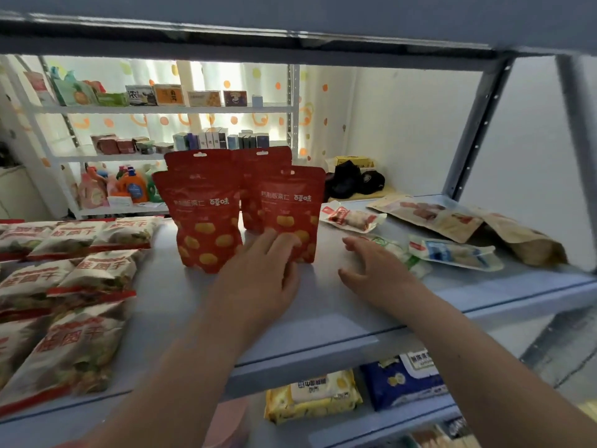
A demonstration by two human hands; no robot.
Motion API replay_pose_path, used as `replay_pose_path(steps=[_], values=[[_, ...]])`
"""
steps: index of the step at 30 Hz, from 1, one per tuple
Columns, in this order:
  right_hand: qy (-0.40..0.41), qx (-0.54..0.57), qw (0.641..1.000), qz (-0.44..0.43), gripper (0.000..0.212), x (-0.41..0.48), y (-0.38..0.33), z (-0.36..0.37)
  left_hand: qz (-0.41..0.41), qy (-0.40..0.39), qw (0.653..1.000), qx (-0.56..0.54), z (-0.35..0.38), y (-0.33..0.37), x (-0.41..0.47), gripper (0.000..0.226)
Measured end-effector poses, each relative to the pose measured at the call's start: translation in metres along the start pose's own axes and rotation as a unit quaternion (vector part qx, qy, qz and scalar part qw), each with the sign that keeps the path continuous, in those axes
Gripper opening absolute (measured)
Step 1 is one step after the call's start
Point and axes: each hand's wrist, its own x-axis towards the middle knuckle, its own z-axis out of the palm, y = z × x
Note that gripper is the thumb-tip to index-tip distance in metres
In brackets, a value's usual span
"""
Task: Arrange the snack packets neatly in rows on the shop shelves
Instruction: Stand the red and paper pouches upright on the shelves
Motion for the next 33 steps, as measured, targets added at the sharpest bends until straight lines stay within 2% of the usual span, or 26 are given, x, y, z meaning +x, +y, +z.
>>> replay_pose_path(steps=[6,9,12,14,18,21,24,29,33], values=[[0.091,0.002,0.994,-0.059,0.029,0.001,0.035,-0.042,0.103,-0.154,0.982,-0.028,0.038,0.057,0.039,0.025],[0.097,-0.036,0.991,-0.081,0.03,0.032,0.056,-0.062,0.107,-0.211,0.972,-0.017,0.067,0.076,0.064,0.032],[0.07,-0.08,0.988,-0.111,0.041,0.071,0.075,-0.073,0.101,-0.242,0.964,-0.035,0.093,0.075,0.079,0.049],[0.006,-0.119,0.987,-0.106,0.049,0.097,0.082,-0.074,0.107,-0.253,0.961,-0.044,0.103,0.071,0.079,0.055],[-0.15,-0.168,0.968,-0.108,0.054,0.143,0.088,-0.066,0.106,-0.243,0.962,-0.071,0.111,0.066,0.077,0.05],[-0.222,-0.186,0.951,-0.11,0.056,0.162,0.089,-0.058,0.099,-0.226,0.967,-0.067,0.111,0.063,0.075,0.048],[-0.217,-0.174,0.955,-0.104,0.052,0.176,0.089,-0.05,0.095,-0.212,0.97,-0.072,0.109,0.059,0.071,0.047],[-0.194,-0.195,0.952,-0.132,0.053,0.192,0.079,-0.034,0.081,-0.231,0.966,-0.082,0.112,0.057,0.068,0.048],[-0.182,-0.189,0.961,-0.086,0.058,0.195,0.077,-0.025,0.086,-0.218,0.967,-0.099,0.113,0.057,0.067,0.047]])
